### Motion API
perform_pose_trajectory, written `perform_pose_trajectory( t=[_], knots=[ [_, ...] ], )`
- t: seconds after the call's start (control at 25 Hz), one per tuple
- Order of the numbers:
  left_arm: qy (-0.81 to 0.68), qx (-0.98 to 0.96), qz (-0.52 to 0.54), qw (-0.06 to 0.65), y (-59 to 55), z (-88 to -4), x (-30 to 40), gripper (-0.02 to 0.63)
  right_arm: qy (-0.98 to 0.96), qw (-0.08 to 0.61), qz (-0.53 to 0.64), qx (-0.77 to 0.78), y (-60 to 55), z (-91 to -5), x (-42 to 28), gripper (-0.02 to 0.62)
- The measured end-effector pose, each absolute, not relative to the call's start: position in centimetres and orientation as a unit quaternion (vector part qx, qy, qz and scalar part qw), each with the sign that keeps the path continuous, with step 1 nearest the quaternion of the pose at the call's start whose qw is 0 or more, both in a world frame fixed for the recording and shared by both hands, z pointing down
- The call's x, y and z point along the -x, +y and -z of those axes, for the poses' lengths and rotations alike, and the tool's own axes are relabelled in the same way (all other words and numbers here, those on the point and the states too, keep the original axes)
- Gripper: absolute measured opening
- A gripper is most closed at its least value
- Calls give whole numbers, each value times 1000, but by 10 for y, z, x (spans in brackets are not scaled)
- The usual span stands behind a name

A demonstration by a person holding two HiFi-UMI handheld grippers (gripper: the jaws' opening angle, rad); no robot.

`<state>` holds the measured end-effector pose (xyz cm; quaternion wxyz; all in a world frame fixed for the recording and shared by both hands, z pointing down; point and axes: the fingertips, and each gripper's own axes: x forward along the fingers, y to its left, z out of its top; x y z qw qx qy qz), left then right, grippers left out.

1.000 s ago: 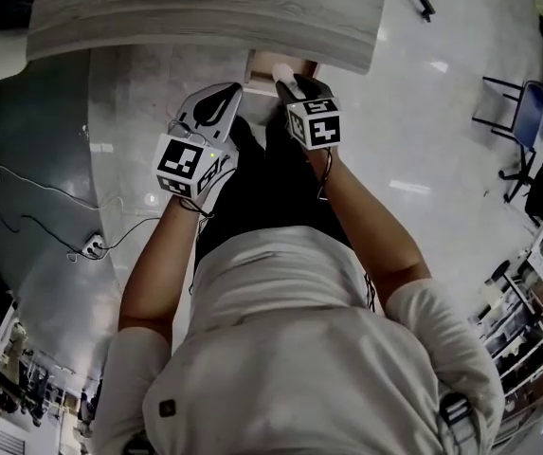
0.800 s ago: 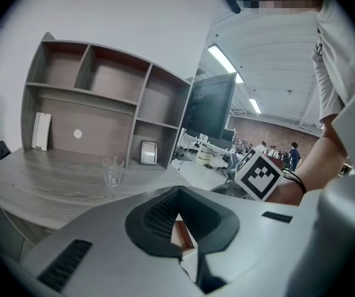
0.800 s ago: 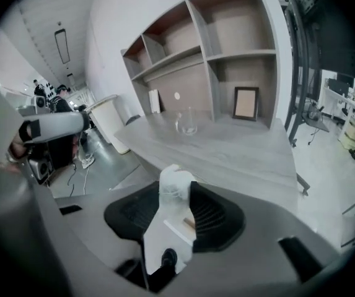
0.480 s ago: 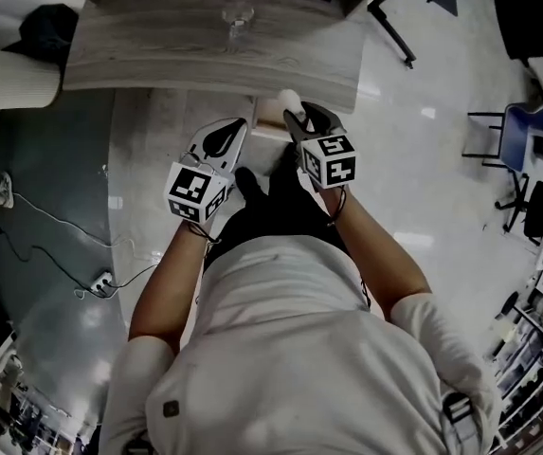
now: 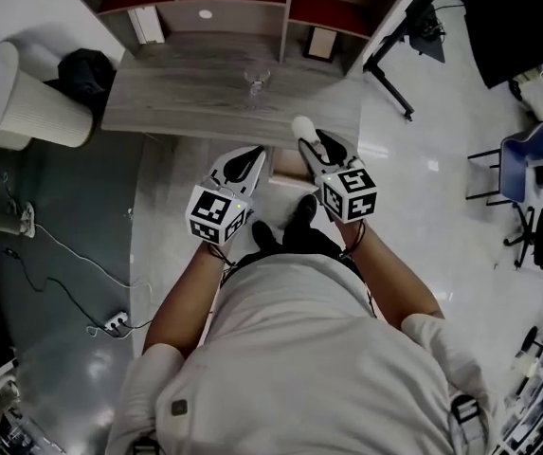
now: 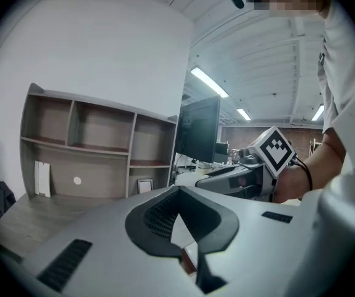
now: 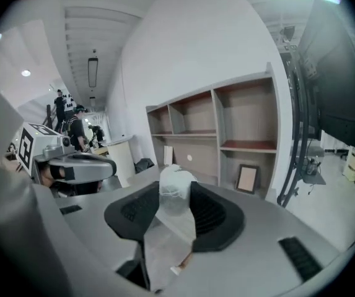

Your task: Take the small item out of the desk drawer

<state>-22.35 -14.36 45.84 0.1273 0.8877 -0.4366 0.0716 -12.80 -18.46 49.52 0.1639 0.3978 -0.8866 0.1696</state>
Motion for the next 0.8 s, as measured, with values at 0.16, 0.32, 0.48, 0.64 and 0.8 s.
perform_pose_trajectory(
  t=[0.16,0.32,0.48,0.64,0.8],
  knots=[
    [-437,-892,-64,96,-142,-420,228,15,-897,142,-135,-396,-178,-454,127,164],
    [-443,-892,-63,68,-142,-397,235,15,-900,113,-110,-407,-178,-417,120,164],
    [-449,-890,-49,65,-129,-382,235,15,-903,90,-94,-410,-165,-388,112,164],
    [-448,-891,-45,61,-122,-372,230,15,-903,76,-84,-413,-155,-373,105,164],
    [-450,-890,-46,56,-115,-367,223,15,-907,69,-80,-407,-145,-369,101,164]
  ],
)
